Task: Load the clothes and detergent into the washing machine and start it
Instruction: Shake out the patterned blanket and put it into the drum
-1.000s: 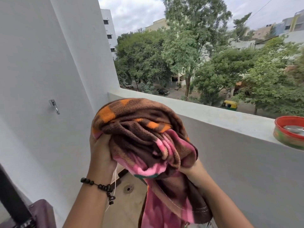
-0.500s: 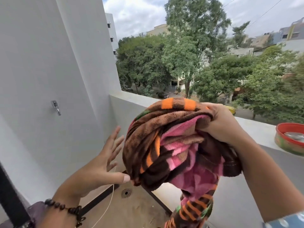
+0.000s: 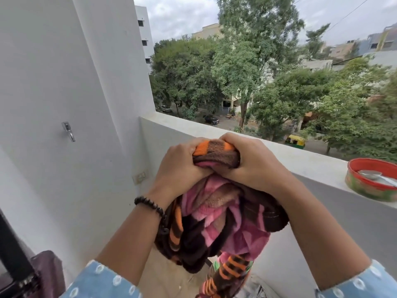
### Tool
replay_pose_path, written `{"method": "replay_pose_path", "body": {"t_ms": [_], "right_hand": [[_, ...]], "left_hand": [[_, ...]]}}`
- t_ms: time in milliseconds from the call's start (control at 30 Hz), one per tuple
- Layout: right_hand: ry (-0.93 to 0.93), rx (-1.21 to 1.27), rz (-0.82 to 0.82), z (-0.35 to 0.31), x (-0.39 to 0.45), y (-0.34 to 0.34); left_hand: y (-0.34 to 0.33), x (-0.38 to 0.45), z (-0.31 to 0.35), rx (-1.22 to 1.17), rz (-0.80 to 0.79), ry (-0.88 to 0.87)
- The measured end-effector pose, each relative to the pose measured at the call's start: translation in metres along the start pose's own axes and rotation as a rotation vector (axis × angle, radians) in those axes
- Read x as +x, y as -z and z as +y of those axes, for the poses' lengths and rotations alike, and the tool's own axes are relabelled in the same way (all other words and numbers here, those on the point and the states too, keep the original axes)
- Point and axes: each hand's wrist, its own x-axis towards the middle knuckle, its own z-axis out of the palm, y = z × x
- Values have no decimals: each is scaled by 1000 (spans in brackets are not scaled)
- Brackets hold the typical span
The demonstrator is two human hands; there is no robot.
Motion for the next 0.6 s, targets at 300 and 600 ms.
{"method": "replay_pose_path", "body": {"t_ms": [300,600], "right_hand": [[-341,873,-256,81,-59,-28],[-385,854,-208,102,-63,-44]], "left_hand": [[-12,17,-3,-520,392,226],[-7,20,13,-973,397,517]]}}
